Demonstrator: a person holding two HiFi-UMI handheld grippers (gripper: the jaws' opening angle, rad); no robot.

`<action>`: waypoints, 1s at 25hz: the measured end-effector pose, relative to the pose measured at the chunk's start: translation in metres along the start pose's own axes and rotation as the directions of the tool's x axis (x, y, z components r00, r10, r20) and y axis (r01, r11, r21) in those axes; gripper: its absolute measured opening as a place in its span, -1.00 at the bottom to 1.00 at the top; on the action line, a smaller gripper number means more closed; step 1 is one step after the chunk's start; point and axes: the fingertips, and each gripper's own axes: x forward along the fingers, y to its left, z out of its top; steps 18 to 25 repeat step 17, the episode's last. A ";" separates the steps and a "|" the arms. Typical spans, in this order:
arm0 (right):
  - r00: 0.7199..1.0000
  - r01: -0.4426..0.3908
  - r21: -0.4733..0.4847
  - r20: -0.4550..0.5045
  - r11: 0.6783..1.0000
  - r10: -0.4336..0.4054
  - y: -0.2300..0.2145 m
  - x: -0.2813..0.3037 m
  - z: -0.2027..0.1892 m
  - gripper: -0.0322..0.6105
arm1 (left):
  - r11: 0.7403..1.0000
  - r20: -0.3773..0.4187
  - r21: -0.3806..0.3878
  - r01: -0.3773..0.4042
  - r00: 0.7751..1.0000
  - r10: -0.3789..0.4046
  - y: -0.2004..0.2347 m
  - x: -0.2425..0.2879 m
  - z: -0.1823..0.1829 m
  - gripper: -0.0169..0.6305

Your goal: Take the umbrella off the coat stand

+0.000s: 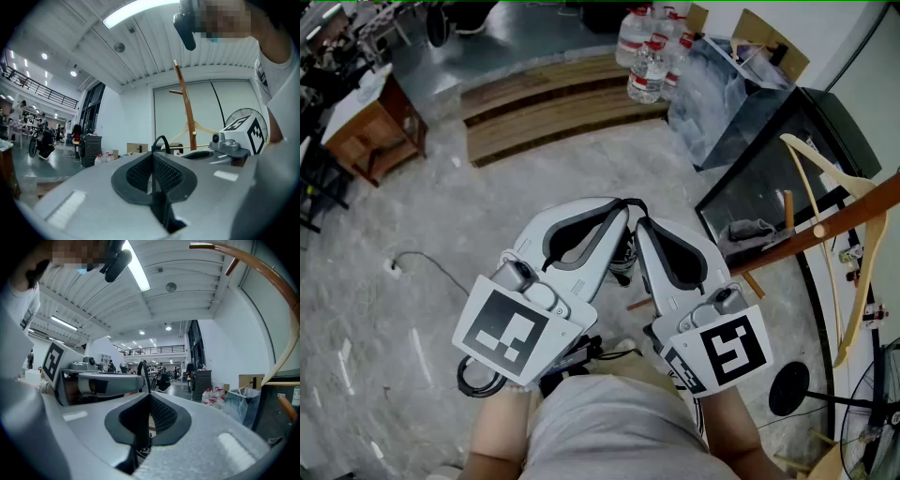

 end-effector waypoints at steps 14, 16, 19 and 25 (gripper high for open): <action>1.000 0.016 0.001 -0.008 1.000 -0.016 -0.005 0.002 -0.001 -0.89 | 1.000 -0.010 -0.005 0.010 1.000 -0.010 0.001 0.005 -0.002 -0.89; 1.000 0.017 0.001 -0.008 1.000 -0.017 -0.006 0.002 -0.001 -0.89 | 1.000 -0.011 -0.004 0.011 1.000 -0.011 0.001 0.006 -0.002 -0.89; 1.000 0.018 0.001 -0.008 1.000 -0.018 -0.007 0.002 -0.002 -0.89 | 1.000 -0.012 -0.004 0.011 1.000 -0.011 0.001 0.007 -0.002 -0.89; 1.000 0.018 0.001 -0.008 1.000 -0.018 -0.007 0.002 -0.002 -0.89 | 1.000 -0.012 -0.004 0.011 1.000 -0.011 0.001 0.007 -0.002 -0.89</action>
